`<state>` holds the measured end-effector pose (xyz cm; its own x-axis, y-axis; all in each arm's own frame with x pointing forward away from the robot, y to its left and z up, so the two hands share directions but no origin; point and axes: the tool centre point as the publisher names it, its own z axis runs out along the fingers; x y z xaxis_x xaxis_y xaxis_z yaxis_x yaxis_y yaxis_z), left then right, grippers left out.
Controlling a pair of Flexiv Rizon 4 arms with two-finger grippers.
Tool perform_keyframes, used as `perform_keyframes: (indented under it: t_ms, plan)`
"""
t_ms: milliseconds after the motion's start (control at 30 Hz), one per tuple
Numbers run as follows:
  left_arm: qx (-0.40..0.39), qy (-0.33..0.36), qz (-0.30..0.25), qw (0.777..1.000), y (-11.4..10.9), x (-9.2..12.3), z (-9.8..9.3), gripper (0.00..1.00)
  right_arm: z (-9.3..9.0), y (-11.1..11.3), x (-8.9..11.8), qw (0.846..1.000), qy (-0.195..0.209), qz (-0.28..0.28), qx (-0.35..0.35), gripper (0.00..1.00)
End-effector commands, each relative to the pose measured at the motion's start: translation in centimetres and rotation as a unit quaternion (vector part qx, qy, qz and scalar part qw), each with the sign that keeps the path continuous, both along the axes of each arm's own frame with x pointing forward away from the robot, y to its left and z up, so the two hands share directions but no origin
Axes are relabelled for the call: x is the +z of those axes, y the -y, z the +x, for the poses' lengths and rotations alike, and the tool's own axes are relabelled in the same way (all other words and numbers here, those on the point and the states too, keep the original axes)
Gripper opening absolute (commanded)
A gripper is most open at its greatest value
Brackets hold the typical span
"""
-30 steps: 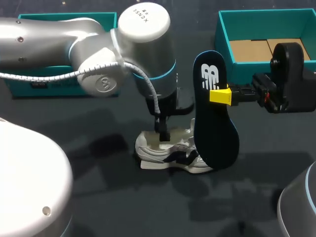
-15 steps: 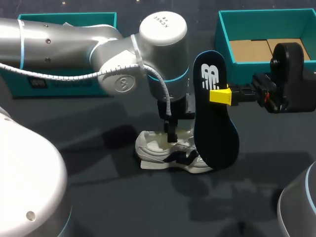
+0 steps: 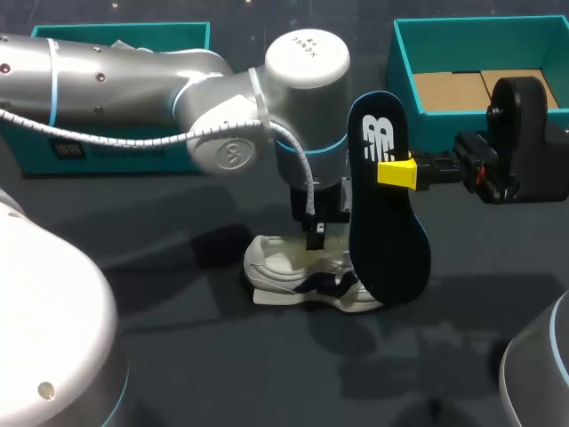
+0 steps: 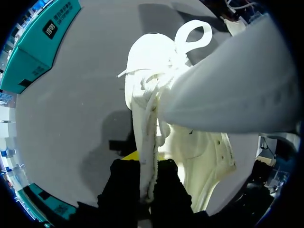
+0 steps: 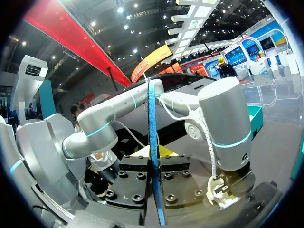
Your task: Take the shoe out of the shoebox, open the shoe tongue, remove and reinsert the insole, then place the shoe into the shoebox
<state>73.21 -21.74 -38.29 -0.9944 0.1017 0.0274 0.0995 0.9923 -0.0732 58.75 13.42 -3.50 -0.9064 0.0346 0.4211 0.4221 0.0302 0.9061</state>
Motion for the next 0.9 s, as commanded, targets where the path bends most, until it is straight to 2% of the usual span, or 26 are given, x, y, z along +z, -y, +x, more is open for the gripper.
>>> perform_keyframes:
  t_ms: [33, 167, 333, 433, 533, 900]
  plan:
    - [-0.003, 0.0, 0.001, 1.0, -0.2, 0.3, -0.3, 0.0, -0.1, -0.1, -0.1, 1.0, 0.0, 0.0, -0.002, 0.0]
    - [-0.015, -0.009, -0.001, 1.0, -0.2, 0.6, -0.4, 0.0, -0.1, -0.1, -0.1, 1.0, 0.0, 0.0, -0.002, 0.0]
    - [-0.061, -0.035, -0.024, 0.997, -0.5, 2.1, 0.0, 0.0, -0.1, -0.1, -0.1, 1.0, 0.0, 0.0, -0.002, 0.0]
    - [-0.114, -0.04, -0.042, 0.992, -0.9, 3.6, 0.2, 0.0, -0.1, -0.1, -0.1, 1.0, 0.0, 0.0, -0.002, 0.0]
    - [-0.213, -0.027, -0.054, 0.975, -1.5, 5.2, 0.3, 0.0, -0.1, -0.1, -0.1, 1.0, 0.0, 0.0, -0.002, 0.0]
    - [-0.213, -0.027, -0.054, 0.975, -1.5, 5.2, 0.3, 0.0, -0.1, -0.1, -0.1, 1.0, 0.0, 0.0, -0.002, 0.0]
